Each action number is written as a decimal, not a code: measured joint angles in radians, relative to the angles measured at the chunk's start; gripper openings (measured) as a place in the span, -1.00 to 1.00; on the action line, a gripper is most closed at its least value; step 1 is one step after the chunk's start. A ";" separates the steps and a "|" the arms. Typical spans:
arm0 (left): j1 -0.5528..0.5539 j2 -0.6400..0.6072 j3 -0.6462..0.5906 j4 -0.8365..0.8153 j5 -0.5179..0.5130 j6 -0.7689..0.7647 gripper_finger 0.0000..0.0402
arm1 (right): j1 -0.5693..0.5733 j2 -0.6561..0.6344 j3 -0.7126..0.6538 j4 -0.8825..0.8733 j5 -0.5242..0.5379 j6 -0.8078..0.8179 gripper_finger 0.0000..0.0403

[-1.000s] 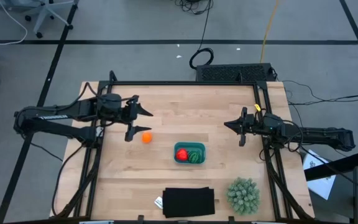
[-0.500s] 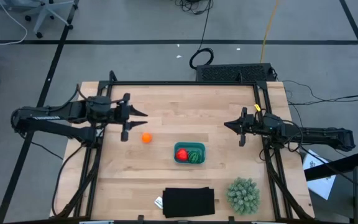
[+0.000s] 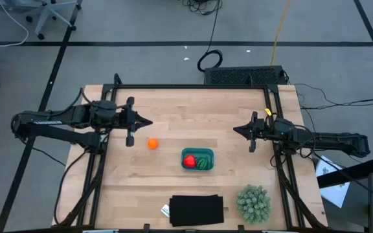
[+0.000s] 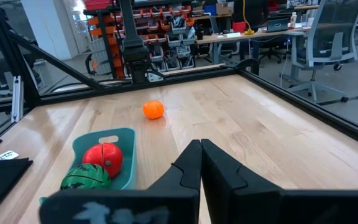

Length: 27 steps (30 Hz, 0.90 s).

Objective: Pick and placing Produce into tupperware
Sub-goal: Put the orange pumpkin into the blue container

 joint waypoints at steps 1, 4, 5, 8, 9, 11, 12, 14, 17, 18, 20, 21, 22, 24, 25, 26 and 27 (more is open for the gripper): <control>0.000 -0.004 -0.001 -0.011 -0.020 -0.002 -0.93 | 0.000 0.000 0.000 0.000 0.000 0.000 -1.00; 0.000 -0.025 -0.030 0.000 -0.064 -0.018 -0.93 | 0.000 0.000 0.000 0.000 0.000 0.000 -1.00; 0.000 -0.035 -0.051 0.014 -0.065 -0.022 -0.93 | 0.000 0.000 0.000 0.000 0.000 0.000 -1.00; 0.000 -0.070 -0.136 0.096 -0.056 -0.045 -0.93 | 0.000 0.000 0.000 0.000 0.000 0.000 -1.00; 0.000 -0.080 -0.168 0.124 -0.057 -0.056 -0.93 | 0.000 0.000 0.000 0.000 0.000 0.000 -1.00; 0.000 -0.089 -0.225 0.160 -0.074 -0.092 -0.93 | 0.000 0.000 0.000 0.000 0.000 0.000 -1.00; 0.000 -0.090 -0.249 0.166 -0.088 -0.110 -0.93 | 0.000 0.000 0.000 0.000 0.000 0.000 -1.00; 0.000 -0.090 -0.288 0.162 -0.101 -0.138 -0.93 | 0.000 0.000 0.000 0.000 0.000 0.000 -1.00; 0.000 -0.090 -0.337 0.162 -0.075 -0.167 -0.93 | 0.000 0.000 0.000 0.004 0.000 0.000 -1.00; 0.000 -0.089 -0.344 0.159 -0.058 -0.165 -0.93 | 0.000 0.000 0.000 0.007 0.000 0.000 -1.00; 0.000 -0.090 -0.345 0.159 -0.025 -0.144 -0.93 | 0.000 0.000 0.000 0.009 0.000 0.000 -1.00; 0.000 -0.090 -0.342 0.155 -0.016 -0.139 -0.93 | 0.000 0.000 0.000 0.009 0.000 0.000 -1.00; -0.002 -0.089 -0.335 0.145 -0.001 -0.139 -0.93 | 0.000 0.000 0.000 0.009 0.000 0.000 -1.00; -0.006 -0.068 -0.315 0.130 -0.008 -0.147 -0.92 | 0.000 0.000 0.000 0.009 0.000 0.000 -1.00; -0.006 -0.059 -0.303 0.118 -0.014 -0.157 -0.91 | 0.000 0.000 0.000 0.009 0.000 0.000 -1.00; -0.006 -0.049 -0.291 0.090 -0.016 -0.172 -0.90 | 0.000 0.000 0.000 0.009 0.000 0.000 -1.00; -0.003 -0.033 -0.277 0.058 -0.017 -0.189 -0.87 | 0.000 0.000 0.000 0.009 0.000 0.000 -1.00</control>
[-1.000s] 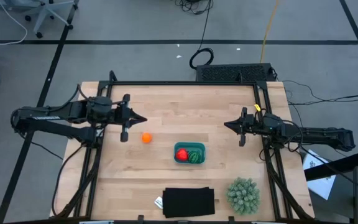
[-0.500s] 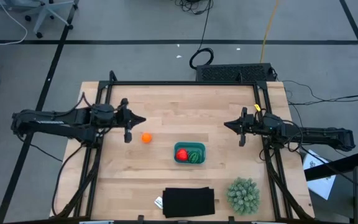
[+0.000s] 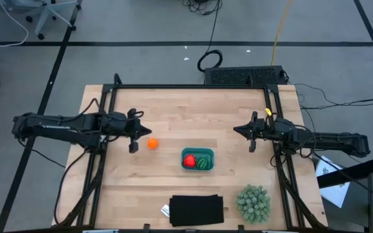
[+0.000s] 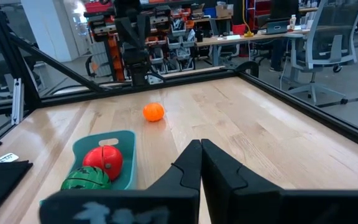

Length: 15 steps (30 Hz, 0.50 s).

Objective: Pick and placing Produce into tupperware
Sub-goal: Put the orange pumpkin into the blue container

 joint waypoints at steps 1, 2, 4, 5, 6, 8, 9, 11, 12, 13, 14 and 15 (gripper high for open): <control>0.003 0.016 0.019 -0.030 -0.001 -0.015 -0.84 | 0.000 0.000 0.000 0.000 0.000 0.000 -1.00; 0.006 0.034 0.035 -0.060 -0.002 -0.027 -0.80 | 0.000 0.000 0.000 0.000 0.000 0.000 -1.00; 0.011 0.074 0.064 -0.139 -0.015 -0.041 -0.68 | 0.000 0.000 0.000 0.000 0.000 0.000 -1.00; 0.014 0.097 0.079 -0.164 -0.019 -0.048 -0.61 | 0.000 0.000 0.000 0.000 0.000 -0.001 -1.00; 0.019 0.122 0.097 -0.186 -0.020 -0.053 -0.55 | 0.000 0.000 0.000 0.000 0.000 -0.001 -1.00; 0.025 0.170 0.128 -0.238 -0.017 -0.055 -0.39 | 0.000 0.000 0.000 0.001 0.000 -0.001 -1.00; 0.025 0.196 0.144 -0.266 -0.009 -0.053 -0.31 | 0.000 0.000 0.000 0.001 0.000 -0.002 -1.00; 0.025 0.244 0.175 -0.312 0.007 -0.053 -0.13 | 0.000 0.000 0.000 0.001 0.000 -0.001 -1.00; 0.025 0.265 0.190 -0.336 0.015 -0.048 -0.05 | 0.000 0.000 0.000 0.001 0.000 -0.001 -1.00; 0.025 0.284 0.203 -0.355 0.019 -0.042 0.04 | 0.000 0.000 0.000 0.000 0.000 -0.001 -1.00; 0.025 0.304 0.214 -0.368 0.026 -0.037 0.13 | 0.000 0.000 0.000 0.000 0.000 -0.001 -1.00; 0.025 0.321 0.223 -0.376 0.032 -0.036 0.22 | 0.000 0.000 0.000 0.000 0.000 -0.001 -1.00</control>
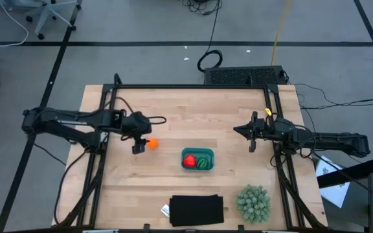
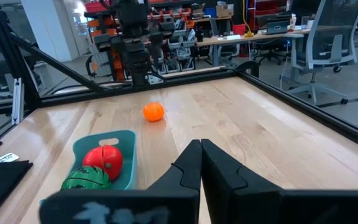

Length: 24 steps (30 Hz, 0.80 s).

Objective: Pick and placing Produce into tupperware
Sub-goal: Put the orange pumpkin into the blue container

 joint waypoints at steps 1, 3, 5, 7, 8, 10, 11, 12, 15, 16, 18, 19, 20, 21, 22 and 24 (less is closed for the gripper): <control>0.001 0.017 0.008 -0.006 0.006 0.000 0.31 | 0.000 0.000 0.000 0.000 0.000 0.000 -1.00; 0.001 0.048 0.023 -0.004 0.009 0.010 0.48 | 0.000 0.000 0.000 0.000 0.000 0.000 -1.00; 0.001 0.069 0.027 -0.002 0.009 0.016 0.64 | 0.000 0.000 0.000 0.000 0.000 0.000 -1.00; 0.001 0.095 0.027 -0.005 0.009 0.017 0.77 | 0.000 0.000 0.000 0.000 0.000 0.000 -1.00; 0.001 0.110 0.027 -0.009 0.009 0.022 0.83 | 0.000 0.000 0.000 0.000 0.000 0.000 -1.00; 0.001 0.139 0.026 -0.026 0.005 0.025 0.91 | 0.000 0.000 0.000 0.000 0.000 0.000 -1.00; 0.001 0.154 0.026 -0.027 0.003 0.024 0.95 | 0.000 0.000 0.000 0.000 0.000 0.000 -1.00; 0.001 0.171 0.026 -0.023 -0.001 0.024 0.97 | 0.000 0.000 0.000 0.000 0.000 0.000 -1.00; 0.001 0.214 0.026 -0.021 -0.053 0.014 0.98 | 0.000 0.000 0.000 0.000 0.000 0.000 -1.00; 0.003 0.227 0.026 -0.021 -0.069 0.013 0.98 | 0.000 0.000 0.000 0.000 0.000 0.000 -1.00; 0.010 0.248 0.025 -0.019 -0.069 0.012 0.98 | 0.000 0.000 0.000 -0.001 0.000 0.000 -1.00; 0.012 0.255 0.025 -0.012 -0.056 0.012 0.98 | 0.000 0.000 0.000 -0.001 0.000 0.000 -1.00; 0.015 0.262 0.025 0.002 -0.034 0.013 0.98 | 0.000 0.000 0.000 -0.001 0.000 0.000 -1.00; 0.016 0.268 0.025 0.010 -0.016 0.017 0.98 | 0.000 0.000 0.000 -0.001 0.000 0.000 -1.00; 0.016 0.275 0.025 0.014 -0.006 0.024 0.98 | 0.000 0.000 0.000 -0.001 0.000 0.000 -1.00; 0.016 0.282 0.025 0.019 0.020 0.034 0.98 | 0.000 0.000 0.000 -0.001 0.000 0.000 -1.00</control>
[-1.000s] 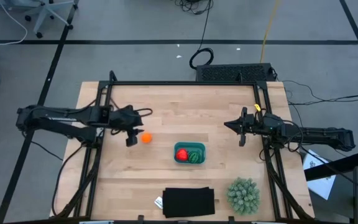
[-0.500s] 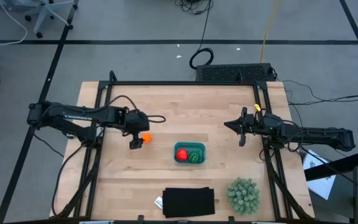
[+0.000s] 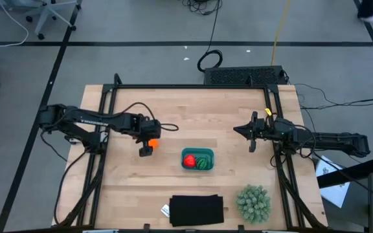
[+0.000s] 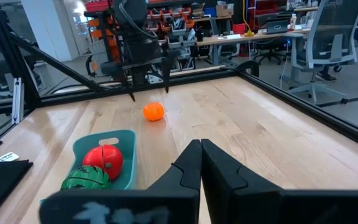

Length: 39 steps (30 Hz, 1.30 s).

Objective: Pick and placing Produce into tupperware
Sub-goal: Put the orange pumpkin into the blue container

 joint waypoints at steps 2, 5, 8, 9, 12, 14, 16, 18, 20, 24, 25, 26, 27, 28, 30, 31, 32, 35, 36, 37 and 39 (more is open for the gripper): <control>0.003 0.004 0.000 0.002 0.029 0.002 0.98 | 0.000 0.000 0.000 0.000 0.000 0.000 -1.00; 0.004 0.006 0.000 0.005 0.049 -0.002 0.98 | 0.000 0.000 0.000 -0.002 0.000 0.000 -1.00; 0.004 0.005 0.000 0.010 0.049 -0.014 0.98 | 0.000 0.000 0.000 -0.001 0.000 -0.002 -1.00; 0.003 0.005 0.000 0.010 0.042 -0.021 0.98 | 0.000 0.000 0.000 -0.002 0.000 -0.002 -1.00; 0.009 0.014 0.000 0.012 0.025 -0.028 0.98 | 0.000 0.000 0.000 -0.001 0.000 -0.001 -1.00; 0.015 0.028 -0.001 0.012 0.026 -0.035 0.98 | 0.000 0.000 0.000 -0.002 0.000 -0.001 -1.00; 0.017 0.041 -0.001 0.013 0.026 -0.034 0.98 | 0.000 0.000 0.000 -0.002 0.000 0.000 -1.00; 0.017 0.062 -0.001 0.017 0.026 -0.029 0.98 | 0.000 0.000 0.000 -0.001 0.000 0.000 -1.00; 0.017 0.079 -0.001 0.019 0.026 -0.024 0.98 | 0.000 0.000 0.000 -0.001 0.000 0.000 -1.00; 0.017 0.109 -0.001 0.024 0.026 -0.008 0.98 | 0.000 0.000 0.000 -0.001 0.000 0.000 -1.00; 0.017 0.115 -0.001 0.024 0.026 -0.006 0.98 | 0.000 0.000 0.000 -0.002 0.000 0.000 -1.00; 0.017 0.121 -0.001 0.026 0.025 -0.005 0.98 | 0.000 0.000 0.000 -0.002 0.000 0.000 -1.00; 0.017 0.129 -0.001 0.030 0.026 -0.003 0.98 | 0.000 0.000 0.000 -0.002 0.000 0.000 -1.00; 0.018 0.137 -0.001 0.032 0.026 0.001 0.98 | 0.000 0.000 0.000 -0.002 0.000 0.000 -1.00; 0.018 0.153 -0.001 0.044 0.026 0.010 0.98 | 0.000 0.000 0.000 -0.002 0.000 0.000 -1.00; 0.018 0.160 -0.001 0.053 0.026 0.013 0.98 | 0.000 0.000 0.000 -0.002 0.000 -0.001 -1.00; 0.018 0.166 -0.001 0.057 0.026 0.015 0.98 | 0.000 0.000 0.000 -0.002 0.000 0.000 -1.00; 0.018 0.191 -0.001 0.057 0.025 0.027 0.98 | 0.000 0.000 0.000 -0.004 0.000 0.000 -1.00; 0.018 0.196 -0.001 0.057 0.023 0.029 0.98 | 0.000 0.000 0.000 -0.004 0.000 0.000 -1.00; 0.018 0.200 -0.001 0.058 0.020 0.032 0.98 | 0.000 0.000 0.000 -0.004 0.000 0.000 -1.00; 0.018 0.216 -0.001 0.063 0.014 0.043 0.98 | 0.000 0.000 0.000 -0.004 0.000 -0.002 -1.00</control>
